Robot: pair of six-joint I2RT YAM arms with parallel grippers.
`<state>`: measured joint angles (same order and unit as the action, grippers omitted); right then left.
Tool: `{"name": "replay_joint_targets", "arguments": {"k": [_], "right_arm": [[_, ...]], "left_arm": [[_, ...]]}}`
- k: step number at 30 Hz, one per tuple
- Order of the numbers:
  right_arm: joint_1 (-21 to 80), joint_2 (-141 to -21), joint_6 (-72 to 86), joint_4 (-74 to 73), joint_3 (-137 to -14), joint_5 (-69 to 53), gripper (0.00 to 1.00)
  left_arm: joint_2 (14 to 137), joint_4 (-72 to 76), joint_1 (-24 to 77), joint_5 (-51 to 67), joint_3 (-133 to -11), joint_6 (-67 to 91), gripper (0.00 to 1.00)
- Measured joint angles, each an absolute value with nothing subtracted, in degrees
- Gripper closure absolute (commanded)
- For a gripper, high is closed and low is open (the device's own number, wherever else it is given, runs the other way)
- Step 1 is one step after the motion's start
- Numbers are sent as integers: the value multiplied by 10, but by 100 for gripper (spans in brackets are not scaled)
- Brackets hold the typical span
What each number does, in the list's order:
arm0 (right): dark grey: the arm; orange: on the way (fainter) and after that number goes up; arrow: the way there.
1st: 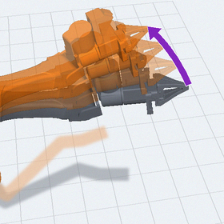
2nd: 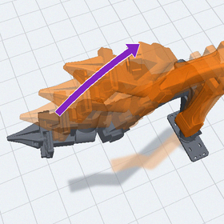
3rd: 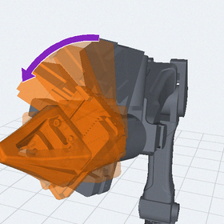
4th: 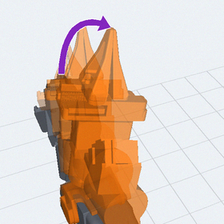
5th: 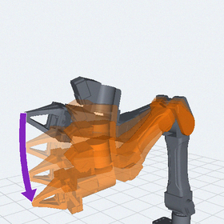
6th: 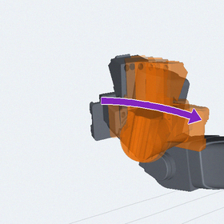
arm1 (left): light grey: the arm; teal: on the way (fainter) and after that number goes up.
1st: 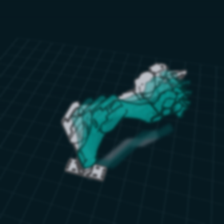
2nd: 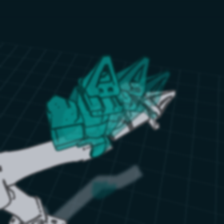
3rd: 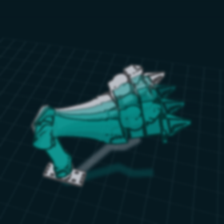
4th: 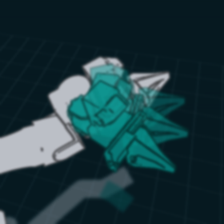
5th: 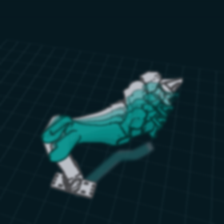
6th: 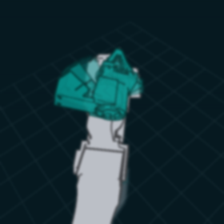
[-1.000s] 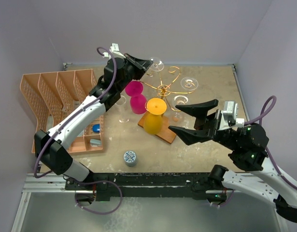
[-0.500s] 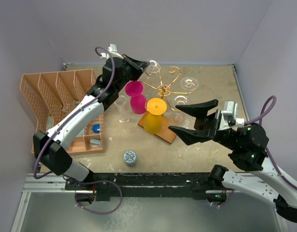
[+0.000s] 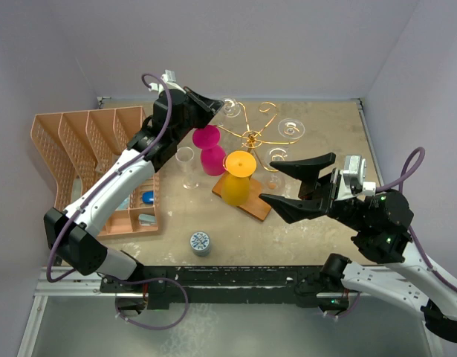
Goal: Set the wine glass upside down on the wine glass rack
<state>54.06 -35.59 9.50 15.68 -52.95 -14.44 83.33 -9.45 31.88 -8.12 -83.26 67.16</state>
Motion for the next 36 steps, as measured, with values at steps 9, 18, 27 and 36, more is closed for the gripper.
{"name": "replay_joint_targets", "arguments": {"k": [9, 18, 27, 36], "right_arm": [[541, -356, 95, 157, -529, -144, 26], [541, -356, 99, 157, -529, -144, 26], [541, -356, 99, 157, -529, -144, 26], [541, -356, 100, 157, -529, -144, 26]], "left_arm": [[833, -122, 316, -89, -833, 663, 80], [833, -147, 311, -96, -839, 653, 75], [833, -175, 310, -96, -870, 632, 65], [817, -224, 281, -124, -901, 594, 52]]}}
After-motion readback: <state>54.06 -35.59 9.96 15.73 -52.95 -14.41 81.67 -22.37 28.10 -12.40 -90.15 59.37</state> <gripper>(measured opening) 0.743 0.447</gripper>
